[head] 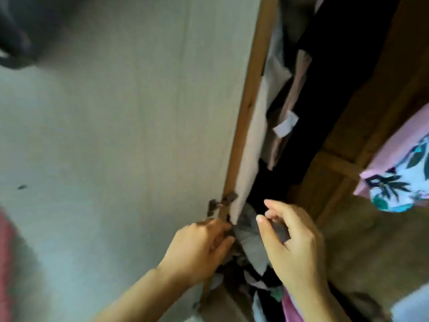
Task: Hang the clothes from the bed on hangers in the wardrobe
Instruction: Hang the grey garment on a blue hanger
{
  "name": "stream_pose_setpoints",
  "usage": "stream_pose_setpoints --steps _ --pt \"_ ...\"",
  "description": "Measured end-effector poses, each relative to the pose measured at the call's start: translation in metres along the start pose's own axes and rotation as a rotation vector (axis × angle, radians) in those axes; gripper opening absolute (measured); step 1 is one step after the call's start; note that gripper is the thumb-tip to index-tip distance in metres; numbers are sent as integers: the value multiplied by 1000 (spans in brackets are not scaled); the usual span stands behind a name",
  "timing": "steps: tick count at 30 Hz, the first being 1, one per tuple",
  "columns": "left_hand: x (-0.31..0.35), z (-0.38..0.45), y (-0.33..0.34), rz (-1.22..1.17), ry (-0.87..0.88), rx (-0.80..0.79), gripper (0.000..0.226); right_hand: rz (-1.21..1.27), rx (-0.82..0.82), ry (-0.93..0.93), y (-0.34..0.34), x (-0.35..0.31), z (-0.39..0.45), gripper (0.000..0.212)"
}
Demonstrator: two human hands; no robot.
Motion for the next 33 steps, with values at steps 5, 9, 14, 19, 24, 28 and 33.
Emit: stream_pose_setpoints --steps 5,9,14,19,24,28,33 --pt "-80 -136 -36 169 -390 -21 51 288 -229 -87 81 -82 -49 28" --pt "-126 -247 -82 252 -694 103 40 496 -382 -236 136 -164 -88 27" --pt "-144 -342 -130 279 -967 263 33 699 -593 -335 181 -240 -126 26" --pt "-151 -461 -176 315 -1278 441 22 878 -791 -475 228 -342 -180 24" --pt "-166 -538 -203 329 -1426 565 19 933 -969 -584 266 -415 -224 27" --pt "-202 -582 -222 307 -1467 644 25 915 -1072 -668 299 -454 -246 27" --pt "-253 -618 -251 261 -1484 709 19 863 -1154 -608 344 -492 -264 34"
Point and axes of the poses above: each hand's wrist, its own z-axis towards the middle knuckle, its own y-axis out of the palm, x = y × z, the point moved 5 cm from there along z, towards the middle knuckle, and after that the axes turned 2 degrees about z, right-handed, at the moved point
